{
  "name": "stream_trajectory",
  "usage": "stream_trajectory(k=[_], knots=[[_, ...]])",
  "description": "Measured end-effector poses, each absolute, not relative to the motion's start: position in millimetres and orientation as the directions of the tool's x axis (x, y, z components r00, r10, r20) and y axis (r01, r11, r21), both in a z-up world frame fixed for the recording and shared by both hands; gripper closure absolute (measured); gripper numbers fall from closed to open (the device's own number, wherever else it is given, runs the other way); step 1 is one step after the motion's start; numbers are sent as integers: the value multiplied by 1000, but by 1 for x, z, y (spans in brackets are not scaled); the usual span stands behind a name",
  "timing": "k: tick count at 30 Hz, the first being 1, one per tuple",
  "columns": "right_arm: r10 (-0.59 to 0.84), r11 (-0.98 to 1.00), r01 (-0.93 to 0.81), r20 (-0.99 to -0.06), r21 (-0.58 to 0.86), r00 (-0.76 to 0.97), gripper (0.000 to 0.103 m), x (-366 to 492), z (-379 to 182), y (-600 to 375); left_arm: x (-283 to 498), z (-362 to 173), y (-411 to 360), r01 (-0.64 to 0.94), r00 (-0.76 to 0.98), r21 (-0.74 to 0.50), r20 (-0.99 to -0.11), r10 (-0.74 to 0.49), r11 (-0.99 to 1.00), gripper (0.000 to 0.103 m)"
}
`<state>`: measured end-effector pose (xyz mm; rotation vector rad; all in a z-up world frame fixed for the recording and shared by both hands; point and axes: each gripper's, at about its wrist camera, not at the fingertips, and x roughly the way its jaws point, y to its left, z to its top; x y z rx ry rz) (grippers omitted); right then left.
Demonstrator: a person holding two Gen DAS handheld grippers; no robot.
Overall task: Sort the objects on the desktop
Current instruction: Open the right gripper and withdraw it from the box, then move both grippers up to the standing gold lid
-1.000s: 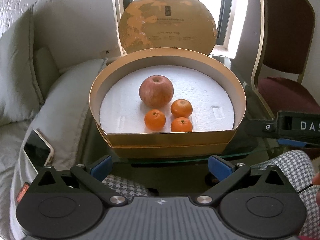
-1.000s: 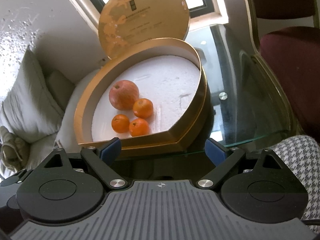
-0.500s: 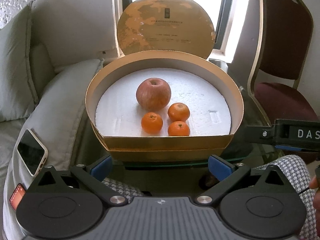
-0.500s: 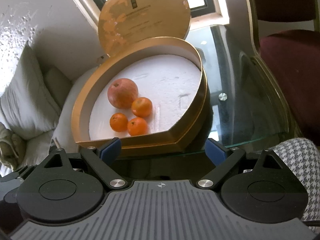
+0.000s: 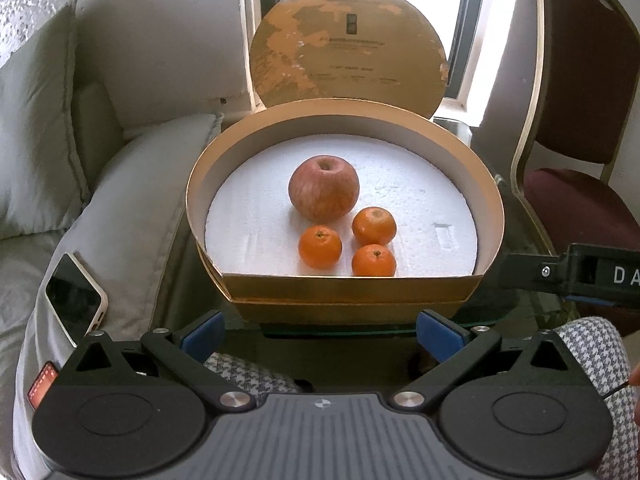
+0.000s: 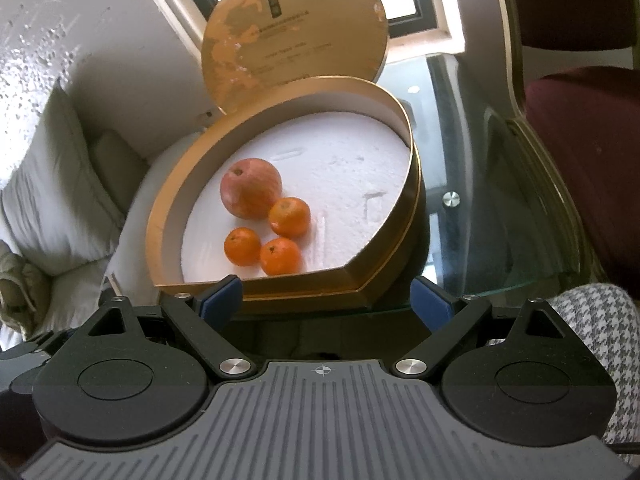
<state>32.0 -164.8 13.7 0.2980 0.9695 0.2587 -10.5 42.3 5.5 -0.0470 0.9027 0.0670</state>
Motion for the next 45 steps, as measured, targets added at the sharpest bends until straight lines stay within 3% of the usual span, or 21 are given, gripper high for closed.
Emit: stream_trajectory(k=[15, 19, 30, 45], knots=[[335, 933, -93, -750, 347, 570, 9, 53, 42, -171, 5, 17, 63, -104, 595, -85, -804, -6, 991, 1], [328, 939, -112, -740, 327, 587, 9, 67, 56, -172, 14, 22, 71, -125, 584, -46, -811, 36, 991, 2], [306, 948, -154, -660, 279, 686, 7, 117, 129, -200, 57, 80, 111, -158, 685, 10, -719, 117, 987, 1], [302, 949, -176, -597, 261, 743, 7, 219, 144, -195, 156, 97, 130, -67, 753, 63, -651, 92, 996, 1]])
